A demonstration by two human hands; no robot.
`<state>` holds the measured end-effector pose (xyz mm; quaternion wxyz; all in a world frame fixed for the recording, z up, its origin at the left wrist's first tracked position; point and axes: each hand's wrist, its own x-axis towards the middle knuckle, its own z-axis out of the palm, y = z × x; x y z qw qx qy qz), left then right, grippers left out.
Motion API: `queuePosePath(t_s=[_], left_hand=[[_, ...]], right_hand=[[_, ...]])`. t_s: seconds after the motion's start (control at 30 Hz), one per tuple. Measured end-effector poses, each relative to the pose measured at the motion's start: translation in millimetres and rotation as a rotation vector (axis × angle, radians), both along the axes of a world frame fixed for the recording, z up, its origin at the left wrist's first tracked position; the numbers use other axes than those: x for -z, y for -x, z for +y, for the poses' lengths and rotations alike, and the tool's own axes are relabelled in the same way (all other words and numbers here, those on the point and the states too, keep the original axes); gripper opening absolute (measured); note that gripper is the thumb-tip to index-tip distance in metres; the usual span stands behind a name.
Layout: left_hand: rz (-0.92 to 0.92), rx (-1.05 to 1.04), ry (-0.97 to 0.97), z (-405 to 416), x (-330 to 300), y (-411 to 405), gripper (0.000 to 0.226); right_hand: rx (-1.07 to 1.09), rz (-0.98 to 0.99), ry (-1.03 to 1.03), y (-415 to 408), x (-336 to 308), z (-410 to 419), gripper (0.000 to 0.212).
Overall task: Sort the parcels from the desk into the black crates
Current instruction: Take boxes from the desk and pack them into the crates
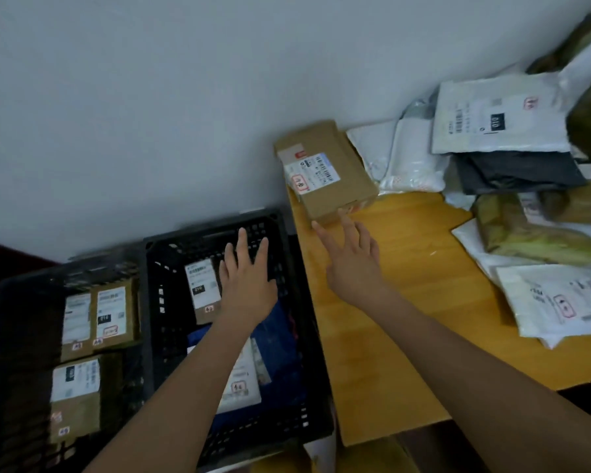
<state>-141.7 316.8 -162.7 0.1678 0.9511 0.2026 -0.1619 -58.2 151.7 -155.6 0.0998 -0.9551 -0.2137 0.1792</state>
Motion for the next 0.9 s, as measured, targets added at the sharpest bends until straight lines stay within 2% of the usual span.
queuePosePath(t_s=[0.13,0.37,0.47,0.6,0.67,0.8,0.9], left_hand=[[-0.022,-0.081,0.099,-29.4,-5.0,-42.3,0.074],[-0.101,-0.339,0.335,-61.2,1.8,-108.4,0.077],[-0.169,-0.384,0.391,-63.8,15.5,-125.6,0.066],[-0.189,-0.618,0.630,-72.9,15.9,-132.5,0.052],[-0.197,-0.700,0.695,-77.2,13.2,-130.5,0.044],[-0.214,-0.802,0.724,-81.0,8.0,-119.3,0.033],[-0.200,-0.856,0.696,-82.4,5.8,-108.6,0.035]], right_hand=[[0.039,0.051,-0.027,-43.4,-4.0,-26.1,0.088],[0.039,0.150,-0.066,-111.3,8.3,-58.4,0.090],[0.007,0.225,-0.107,-131.5,13.2,-64.8,0.090],[-0.032,0.307,-0.168,-144.3,19.7,-69.1,0.092],[0.019,0.338,-0.263,-145.5,21.5,-70.3,0.090],[0.289,0.462,-0.490,-140.9,20.4,-70.3,0.072],[0.307,0.535,-0.530,-132.9,15.8,-76.5,0.035]])
